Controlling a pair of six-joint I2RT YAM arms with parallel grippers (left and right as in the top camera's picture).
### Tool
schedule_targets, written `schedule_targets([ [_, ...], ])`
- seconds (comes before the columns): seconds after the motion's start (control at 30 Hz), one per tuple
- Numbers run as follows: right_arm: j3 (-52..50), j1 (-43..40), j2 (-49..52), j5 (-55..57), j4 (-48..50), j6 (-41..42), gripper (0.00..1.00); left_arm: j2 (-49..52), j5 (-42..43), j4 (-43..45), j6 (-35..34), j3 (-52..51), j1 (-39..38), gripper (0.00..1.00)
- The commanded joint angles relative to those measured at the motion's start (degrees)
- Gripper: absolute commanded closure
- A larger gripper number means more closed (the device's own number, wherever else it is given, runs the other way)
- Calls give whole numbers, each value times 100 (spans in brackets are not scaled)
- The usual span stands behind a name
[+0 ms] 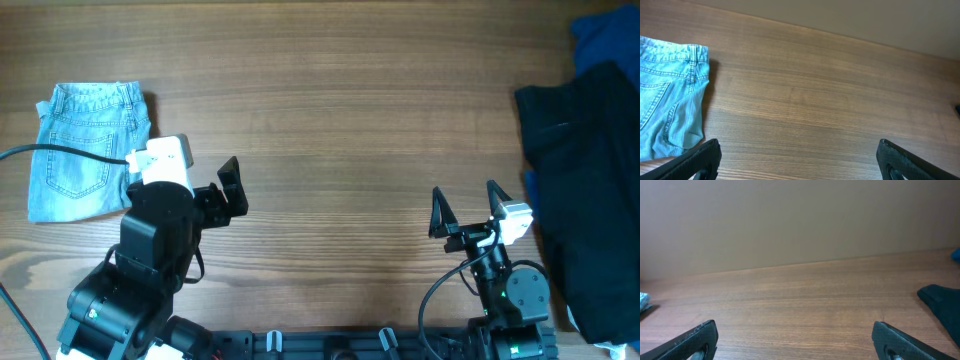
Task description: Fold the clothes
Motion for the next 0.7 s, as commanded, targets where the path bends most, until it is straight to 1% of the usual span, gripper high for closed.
schedule_targets([
  [0.0, -4, -28, -57, -94, 26, 28, 0, -35, -76, 15, 33, -15, -20, 0],
  [0.53, -4, -28, -57, -94, 26, 26, 0, -37, -76, 15, 31, -15, -4, 0],
  [0.67, -4, -28, -57, -94, 26, 28, 0, -107, -76, -46, 33, -15, 387, 0],
])
